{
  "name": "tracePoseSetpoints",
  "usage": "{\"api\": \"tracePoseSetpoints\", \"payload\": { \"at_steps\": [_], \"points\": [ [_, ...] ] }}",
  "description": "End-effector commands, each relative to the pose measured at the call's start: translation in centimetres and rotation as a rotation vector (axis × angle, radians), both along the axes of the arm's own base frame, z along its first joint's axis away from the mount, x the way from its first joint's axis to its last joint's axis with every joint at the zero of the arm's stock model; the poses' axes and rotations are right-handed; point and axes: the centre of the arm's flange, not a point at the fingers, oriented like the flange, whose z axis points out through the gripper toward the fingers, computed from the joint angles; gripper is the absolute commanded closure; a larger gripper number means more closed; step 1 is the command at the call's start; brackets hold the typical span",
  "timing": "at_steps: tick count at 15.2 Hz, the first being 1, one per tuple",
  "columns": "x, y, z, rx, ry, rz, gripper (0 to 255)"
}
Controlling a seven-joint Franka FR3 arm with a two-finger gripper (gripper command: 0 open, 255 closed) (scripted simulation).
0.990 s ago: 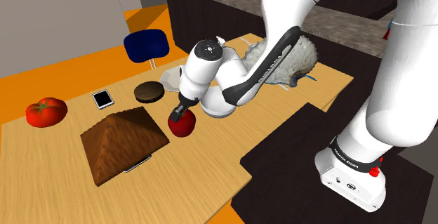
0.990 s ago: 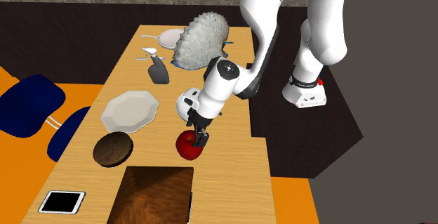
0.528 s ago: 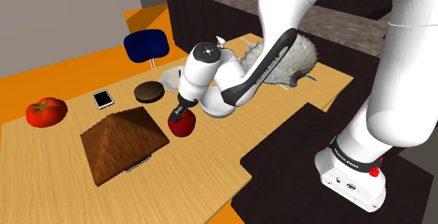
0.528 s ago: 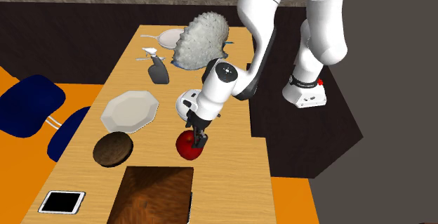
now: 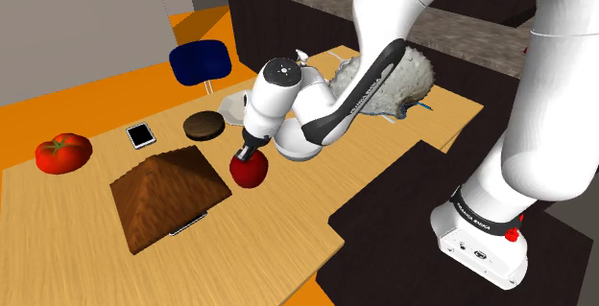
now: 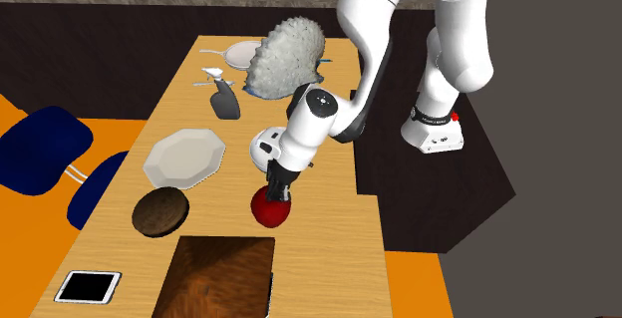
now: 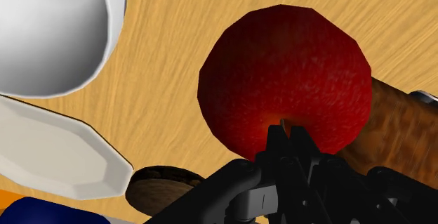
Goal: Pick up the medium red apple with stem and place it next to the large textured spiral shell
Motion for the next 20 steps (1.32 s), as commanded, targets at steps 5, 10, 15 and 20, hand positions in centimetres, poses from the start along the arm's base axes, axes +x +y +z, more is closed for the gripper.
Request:
{"api": "tracePoseSetpoints", "payload": {
  "at_steps": [5,10,15,20],
  "points": [
    [0.0,-0.2,1.0,-0.001,0.002,-0.001,255],
    [0.0,-0.2,3.6,-0.001,0.002,-0.001,255],
    [0.0,-0.2,6.3,-0.001,0.002,-0.001,255],
    [0.0,-0.2,8.9,-0.001,0.002,-0.001,255]
  ]
}}
